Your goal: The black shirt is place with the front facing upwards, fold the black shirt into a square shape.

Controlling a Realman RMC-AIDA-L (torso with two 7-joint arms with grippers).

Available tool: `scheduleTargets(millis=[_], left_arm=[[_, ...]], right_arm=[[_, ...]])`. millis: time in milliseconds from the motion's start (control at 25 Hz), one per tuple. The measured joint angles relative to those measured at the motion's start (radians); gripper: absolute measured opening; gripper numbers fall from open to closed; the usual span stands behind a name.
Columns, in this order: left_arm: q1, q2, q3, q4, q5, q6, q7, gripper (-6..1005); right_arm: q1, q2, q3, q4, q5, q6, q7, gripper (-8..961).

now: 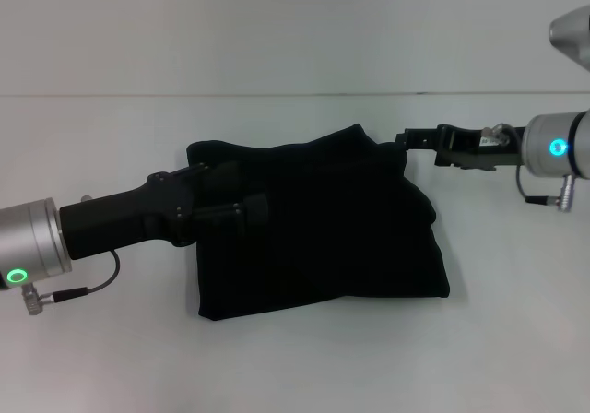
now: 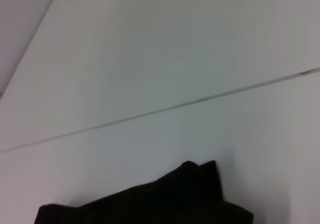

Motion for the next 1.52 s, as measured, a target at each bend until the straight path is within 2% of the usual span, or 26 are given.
scheduleTargets(millis=[200, 400, 720, 1040, 1240, 1520], left_arm=[[-0.002, -0.001, 0.001, -0.003, 0.002, -0.005, 0.007, 932], [-0.005, 0.001, 0.001, 0.0, 0.008, -0.009, 0.007, 933], [-0.007, 0.001, 0.001, -0.003, 0.016, -0.028, 0.001, 933], [-0.007, 0.001, -0.006, -0.003, 0.017, -0.041, -0.004, 932], [-0.007, 0.002, -0.008, -0.004, 0.016, -0.052, -0.006, 932], [-0.004, 0.002, -0.008, -0.004, 0.01, -0.061, -0.006, 932]], right_arm=[[-0.006, 0.045, 0.0, 0.004, 0.046, 0.077, -0.028, 896], [-0.007, 0.079, 0.001, 0.015, 0.12, 0.165, -0.084, 896], [-0.002, 0.085, -0.005, 0.034, 0.14, 0.191, -0.098, 896], [0.025, 0.101, -0.007, 0.04, 0.14, 0.186, -0.12, 730], [0.037, 0.102, -0.007, 0.05, 0.139, 0.191, -0.12, 530], [0.036, 0.098, -0.008, 0.051, 0.139, 0.195, -0.12, 370]])
